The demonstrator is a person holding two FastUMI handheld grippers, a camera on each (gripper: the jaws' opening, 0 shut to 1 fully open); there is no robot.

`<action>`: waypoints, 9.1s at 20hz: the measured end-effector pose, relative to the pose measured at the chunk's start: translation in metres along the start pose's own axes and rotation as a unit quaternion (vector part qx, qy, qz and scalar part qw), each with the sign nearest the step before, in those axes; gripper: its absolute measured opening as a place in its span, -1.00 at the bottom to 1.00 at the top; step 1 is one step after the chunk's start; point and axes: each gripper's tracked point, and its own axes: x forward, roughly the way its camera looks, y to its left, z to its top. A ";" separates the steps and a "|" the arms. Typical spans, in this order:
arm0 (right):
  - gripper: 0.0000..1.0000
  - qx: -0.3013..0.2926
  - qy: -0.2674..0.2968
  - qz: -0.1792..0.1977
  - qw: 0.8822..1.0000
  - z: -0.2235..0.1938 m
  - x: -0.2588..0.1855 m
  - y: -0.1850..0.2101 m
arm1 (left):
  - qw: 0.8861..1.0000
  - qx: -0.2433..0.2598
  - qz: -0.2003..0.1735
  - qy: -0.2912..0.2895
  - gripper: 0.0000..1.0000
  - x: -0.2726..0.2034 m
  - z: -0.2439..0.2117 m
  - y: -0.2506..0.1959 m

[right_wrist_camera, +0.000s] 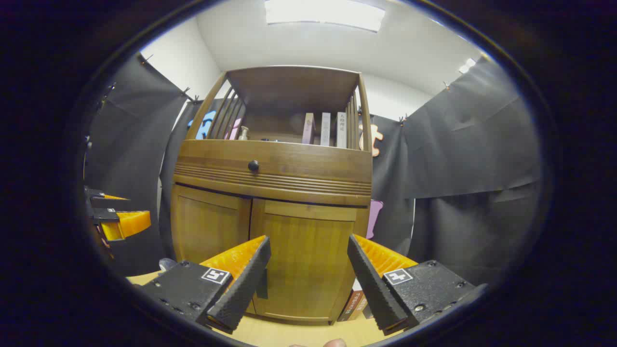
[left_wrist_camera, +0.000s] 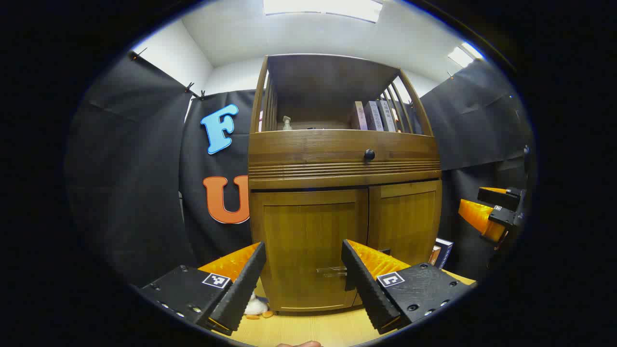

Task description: Open the right door of the double-door shoe cabinet with the right hand, and open the left door with the left hand.

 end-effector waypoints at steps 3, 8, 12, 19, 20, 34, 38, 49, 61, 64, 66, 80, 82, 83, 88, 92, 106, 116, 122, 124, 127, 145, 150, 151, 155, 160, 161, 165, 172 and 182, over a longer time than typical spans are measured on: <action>1.00 0.000 0.021 -0.010 1.000 -0.015 0.007 -0.011 | 1.000 -0.010 0.002 -0.004 0.90 0.001 0.001 -0.002; 0.96 0.011 0.026 0.001 1.000 -0.021 0.016 -0.008 | 1.000 -0.020 0.005 0.002 0.89 0.004 -0.004 -0.002; 1.00 0.007 0.031 0.006 0.999 -0.025 0.024 0.000 | 1.000 -0.016 0.013 -0.004 0.89 0.005 -0.001 0.001; 1.00 0.029 0.061 0.048 0.997 -0.052 0.047 0.038 | 0.999 -0.011 0.035 0.003 0.81 -0.001 -0.009 0.015; 1.00 0.029 0.066 0.056 0.996 -0.058 0.051 0.046 | 0.999 -0.010 0.039 0.004 0.89 -0.001 -0.010 0.019; 0.81 0.031 0.199 0.089 0.976 -0.184 0.116 0.117 | 0.996 0.002 0.091 0.021 0.89 -0.016 -0.022 0.070; 0.61 0.042 0.217 0.072 0.973 -0.205 0.136 0.117 | 0.995 0.001 0.099 0.027 0.89 -0.015 -0.027 0.079; -0.07 0.037 0.230 0.064 0.970 -0.220 0.154 0.118 | 0.994 -0.003 0.101 0.037 0.89 -0.009 -0.039 0.086; -0.39 0.048 0.236 0.062 0.969 -0.221 0.150 0.119 | 0.995 -0.003 0.087 0.038 0.89 -0.012 -0.040 0.068; -0.41 0.051 0.235 0.063 0.969 -0.221 0.139 0.118 | 0.996 -0.003 0.084 0.036 0.89 -0.012 -0.038 0.068; -0.42 0.048 0.232 0.064 0.969 -0.220 0.128 0.114 | 0.996 -0.001 0.083 0.033 0.90 -0.013 -0.038 0.067; -0.43 0.060 0.234 0.088 0.966 -0.213 0.049 0.084 | 0.999 0.002 0.026 0.030 0.89 -0.033 -0.038 0.015; -0.43 0.067 0.236 0.087 0.966 -0.210 0.037 0.074 | 0.999 0.006 0.021 0.029 0.89 -0.035 -0.039 0.008; -0.43 0.070 0.236 0.086 0.965 -0.209 0.033 0.071 | 0.999 0.006 0.017 0.030 0.89 -0.037 -0.040 0.003; -0.43 0.073 0.235 0.078 0.966 -0.208 0.013 0.053 | 0.999 0.007 0.002 0.031 0.87 -0.035 -0.038 -0.010; -0.43 0.076 0.233 0.069 0.967 -0.208 0.000 0.038 | 0.999 0.010 -0.007 0.036 0.89 -0.036 -0.046 -0.022; -0.63 0.087 0.235 0.018 0.968 -0.206 -0.043 -0.031 | 0.996 0.019 -0.067 0.056 0.89 -0.030 -0.057 -0.068; -0.76 0.076 0.240 -0.017 0.968 -0.207 -0.056 -0.073 | 0.993 0.024 -0.101 0.059 0.92 -0.028 -0.062 -0.097; -0.83 0.071 0.239 -0.046 0.967 -0.205 -0.061 -0.100 | 0.991 0.021 -0.116 0.061 0.90 -0.021 -0.064 -0.111; -0.84 0.075 0.240 -0.063 0.966 -0.202 -0.064 -0.114 | 0.990 0.022 -0.122 0.061 0.90 -0.021 -0.066 -0.117; -0.92 0.079 0.239 -0.067 0.965 -0.201 -0.067 -0.126 | 0.989 0.023 -0.130 0.064 0.90 -0.018 -0.070 -0.118; -1.00 0.093 0.212 -0.113 0.966 -0.191 -0.098 -0.175 | 0.988 -0.006 -0.114 0.104 1.00 0.018 -0.104 -0.112; -1.00 0.063 0.194 -0.130 0.970 -0.180 -0.100 -0.183 | 0.987 -0.004 -0.087 0.132 0.91 0.044 -0.127 -0.092; -0.90 0.063 0.194 -0.129 0.971 -0.178 -0.103 -0.183 | 0.986 -0.006 -0.084 0.142 0.91 0.047 -0.133 -0.089; -0.83 0.073 0.183 -0.143 0.970 -0.172 -0.107 -0.193 | 0.983 -0.003 -0.082 0.166 0.58 0.063 -0.158 -0.081; -0.05 0.075 0.170 -0.145 0.972 -0.169 -0.113 -0.192 | 0.980 -0.012 -0.090 0.176 0.68 0.089 -0.177 -0.093; -0.04 0.076 0.167 -0.145 0.972 -0.165 -0.115 -0.192 | 0.981 -0.010 -0.090 0.171 0.64 0.097 -0.177 -0.094; 0.18 0.075 0.166 -0.139 0.973 -0.162 -0.120 -0.190 | 0.978 -0.004 -0.099 0.181 0.77 0.125 -0.198 -0.099; 0.19 0.068 0.170 -0.132 0.974 -0.157 -0.127 -0.178 | 0.979 0.018 -0.098 0.180 0.55 0.147 -0.216 -0.096; 0.24 0.059 0.177 -0.098 0.978 -0.158 -0.123 -0.151 | 0.983 -0.004 -0.097 0.154 -0.34 0.157 -0.212 -0.105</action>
